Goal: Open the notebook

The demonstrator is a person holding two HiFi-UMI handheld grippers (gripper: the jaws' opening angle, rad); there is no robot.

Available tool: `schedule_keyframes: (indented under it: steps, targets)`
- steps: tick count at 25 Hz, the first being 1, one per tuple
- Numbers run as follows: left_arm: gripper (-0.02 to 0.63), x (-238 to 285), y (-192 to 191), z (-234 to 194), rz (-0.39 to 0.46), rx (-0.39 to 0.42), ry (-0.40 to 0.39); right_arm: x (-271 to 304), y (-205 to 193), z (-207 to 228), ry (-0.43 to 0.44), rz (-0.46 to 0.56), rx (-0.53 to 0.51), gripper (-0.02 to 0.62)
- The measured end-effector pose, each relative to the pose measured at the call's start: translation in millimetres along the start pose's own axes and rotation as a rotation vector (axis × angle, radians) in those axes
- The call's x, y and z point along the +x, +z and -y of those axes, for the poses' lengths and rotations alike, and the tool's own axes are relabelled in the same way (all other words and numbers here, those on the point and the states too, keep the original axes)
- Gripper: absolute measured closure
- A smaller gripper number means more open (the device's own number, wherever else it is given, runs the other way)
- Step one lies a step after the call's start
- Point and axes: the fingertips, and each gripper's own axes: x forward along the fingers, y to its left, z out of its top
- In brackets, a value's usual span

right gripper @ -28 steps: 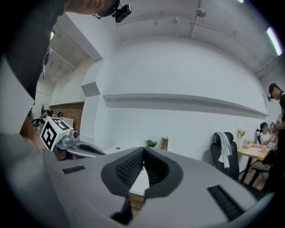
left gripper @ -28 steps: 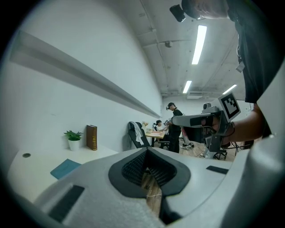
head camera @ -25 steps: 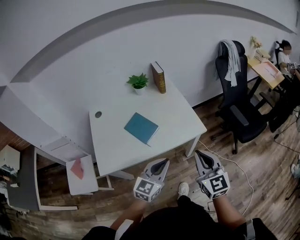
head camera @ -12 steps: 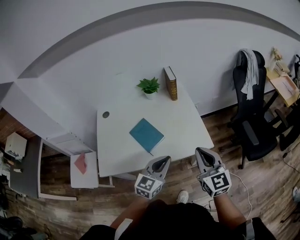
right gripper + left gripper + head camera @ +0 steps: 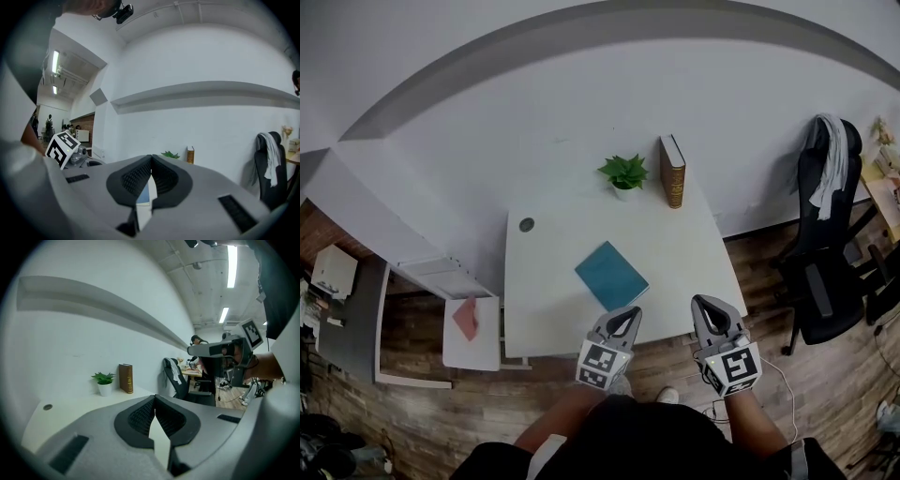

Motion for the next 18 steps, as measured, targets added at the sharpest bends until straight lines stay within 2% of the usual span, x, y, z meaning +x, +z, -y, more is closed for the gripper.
schedule_keyframes:
  steps: [5,7,12,18]
  targets:
    - [0.601,24.9,-20.6,-37.1,-0.087,0.026,0.062,34.5,-5.0,0.5,0.011,-0.026,0.001,0.592]
    - [0.475,38.4,-33.9,-45.0,-0.131,0.039,0.060,43.0,-9.3,-1.6,0.023,-0.038,-0.005,0.592]
    - [0.462,77.8,-72.0,-60.3,-0.260,0.098,0.060,56.2,-26.3,-0.8,0.047,-0.076,-0.025,0.592]
    - [0.453,123.0,-135.5,-64.4,-0.476,0.166,0.036,57.2,-46.2,5.6,0.053,-0.124,-0.022,0.592]
